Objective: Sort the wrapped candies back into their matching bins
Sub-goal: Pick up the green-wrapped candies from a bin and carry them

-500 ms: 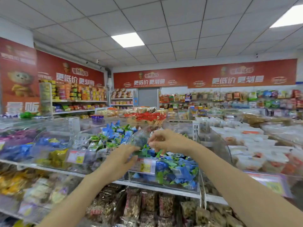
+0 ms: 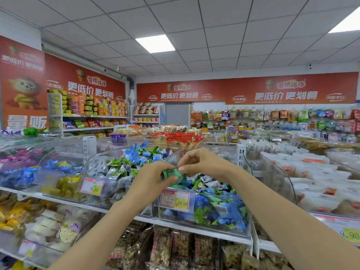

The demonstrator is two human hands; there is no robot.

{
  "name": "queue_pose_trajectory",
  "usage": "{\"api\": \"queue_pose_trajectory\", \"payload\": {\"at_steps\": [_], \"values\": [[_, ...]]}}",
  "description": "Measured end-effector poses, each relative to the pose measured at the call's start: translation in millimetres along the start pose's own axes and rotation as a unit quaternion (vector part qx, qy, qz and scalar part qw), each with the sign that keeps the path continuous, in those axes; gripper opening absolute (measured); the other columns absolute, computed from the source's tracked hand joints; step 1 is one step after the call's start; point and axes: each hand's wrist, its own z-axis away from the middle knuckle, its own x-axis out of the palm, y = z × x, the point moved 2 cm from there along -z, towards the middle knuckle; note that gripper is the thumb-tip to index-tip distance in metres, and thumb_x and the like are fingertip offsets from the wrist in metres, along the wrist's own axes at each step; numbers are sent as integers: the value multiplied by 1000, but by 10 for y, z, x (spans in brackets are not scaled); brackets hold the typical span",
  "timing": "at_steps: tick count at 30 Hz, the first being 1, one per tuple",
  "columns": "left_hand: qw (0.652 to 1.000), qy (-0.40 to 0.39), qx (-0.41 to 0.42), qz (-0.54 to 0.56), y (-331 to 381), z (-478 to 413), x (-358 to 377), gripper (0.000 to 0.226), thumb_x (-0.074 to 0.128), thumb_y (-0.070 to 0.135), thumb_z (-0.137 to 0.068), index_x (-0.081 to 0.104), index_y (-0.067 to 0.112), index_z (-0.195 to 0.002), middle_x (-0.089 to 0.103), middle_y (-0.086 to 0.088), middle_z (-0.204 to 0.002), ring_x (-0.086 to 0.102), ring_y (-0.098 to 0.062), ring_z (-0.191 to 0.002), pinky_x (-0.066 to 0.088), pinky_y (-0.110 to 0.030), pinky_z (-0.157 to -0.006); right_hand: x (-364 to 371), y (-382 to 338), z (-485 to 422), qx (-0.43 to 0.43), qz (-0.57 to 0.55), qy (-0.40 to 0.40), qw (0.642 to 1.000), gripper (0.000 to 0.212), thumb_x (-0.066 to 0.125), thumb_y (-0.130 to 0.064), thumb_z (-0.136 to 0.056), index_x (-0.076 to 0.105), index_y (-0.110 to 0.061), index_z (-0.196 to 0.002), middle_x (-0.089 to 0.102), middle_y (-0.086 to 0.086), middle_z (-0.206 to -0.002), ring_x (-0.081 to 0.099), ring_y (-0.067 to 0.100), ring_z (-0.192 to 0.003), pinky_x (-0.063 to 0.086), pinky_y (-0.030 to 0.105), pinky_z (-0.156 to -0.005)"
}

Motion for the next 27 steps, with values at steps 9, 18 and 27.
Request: {"api": "queue_pose_trajectory", "payload": {"at_steps": [9,18,27], "values": [[991,65,-72,89,-122,16,-107,17,70,27,-88,54,22,-86,66,-16,-93,58,-25,-75,50,-40,-71,145,273,-165,153,123,-66,978,24,62,-24,-94,70,-6,-108,69,10,-109,67,21,-91,57,30,-80],[989,14,-60,137,-148,-5,-157,39,57,16,-96,50,40,-125,66,-2,-105,70,-5,-66,55,-21,-57,-20,136,-90,70,131,8,989,11,63,-11,-92,71,-3,-91,67,3,-80,63,11,-68,54,18,-65],[952,-17,-107,287,200,-52,5,27,41,31,-103,62,24,-118,60,7,-118,62,-4,-77,52,-12,-67,-98,-111,120,25,54,47,997,8,62,-6,-91,66,-1,-86,62,-9,-53,66,11,-54,58,26,-64]]}}
